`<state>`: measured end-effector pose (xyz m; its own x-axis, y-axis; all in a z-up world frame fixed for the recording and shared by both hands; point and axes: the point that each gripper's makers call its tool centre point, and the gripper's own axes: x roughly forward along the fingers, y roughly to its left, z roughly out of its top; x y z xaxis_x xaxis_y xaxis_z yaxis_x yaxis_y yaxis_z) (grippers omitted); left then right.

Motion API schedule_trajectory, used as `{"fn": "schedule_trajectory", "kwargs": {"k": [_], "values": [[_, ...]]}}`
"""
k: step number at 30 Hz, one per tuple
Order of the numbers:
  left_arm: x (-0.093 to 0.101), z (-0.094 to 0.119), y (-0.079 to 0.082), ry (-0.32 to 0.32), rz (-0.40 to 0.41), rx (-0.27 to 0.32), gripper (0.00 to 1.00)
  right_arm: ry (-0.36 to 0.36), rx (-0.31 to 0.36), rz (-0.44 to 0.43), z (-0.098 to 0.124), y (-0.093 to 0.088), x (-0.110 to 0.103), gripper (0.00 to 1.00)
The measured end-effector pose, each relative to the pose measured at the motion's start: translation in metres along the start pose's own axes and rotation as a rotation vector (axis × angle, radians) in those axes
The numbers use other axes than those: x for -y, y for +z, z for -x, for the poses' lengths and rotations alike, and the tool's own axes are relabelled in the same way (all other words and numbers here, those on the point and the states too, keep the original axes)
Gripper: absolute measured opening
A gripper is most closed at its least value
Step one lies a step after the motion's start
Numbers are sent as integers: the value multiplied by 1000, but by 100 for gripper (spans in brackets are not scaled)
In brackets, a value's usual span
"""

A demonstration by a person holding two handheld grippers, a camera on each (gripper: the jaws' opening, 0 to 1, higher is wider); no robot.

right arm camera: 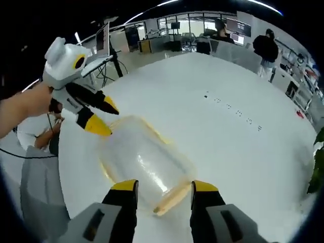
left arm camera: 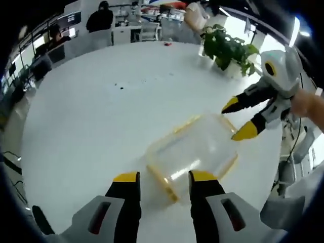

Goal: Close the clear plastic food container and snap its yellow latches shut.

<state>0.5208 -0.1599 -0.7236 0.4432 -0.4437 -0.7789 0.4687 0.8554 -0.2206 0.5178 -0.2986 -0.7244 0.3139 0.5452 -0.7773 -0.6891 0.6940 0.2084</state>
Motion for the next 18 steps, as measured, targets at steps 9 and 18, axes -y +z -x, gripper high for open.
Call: {"fn": "schedule_trajectory", "kwargs": {"k": [9,18], "values": [[8,-6,-13,7,136,16,35,-66,55,-235,-1,-1,11,40],[11,-7,-14,-6,164,28,36,-60,60,-350,-8,-12,5,37]]}}
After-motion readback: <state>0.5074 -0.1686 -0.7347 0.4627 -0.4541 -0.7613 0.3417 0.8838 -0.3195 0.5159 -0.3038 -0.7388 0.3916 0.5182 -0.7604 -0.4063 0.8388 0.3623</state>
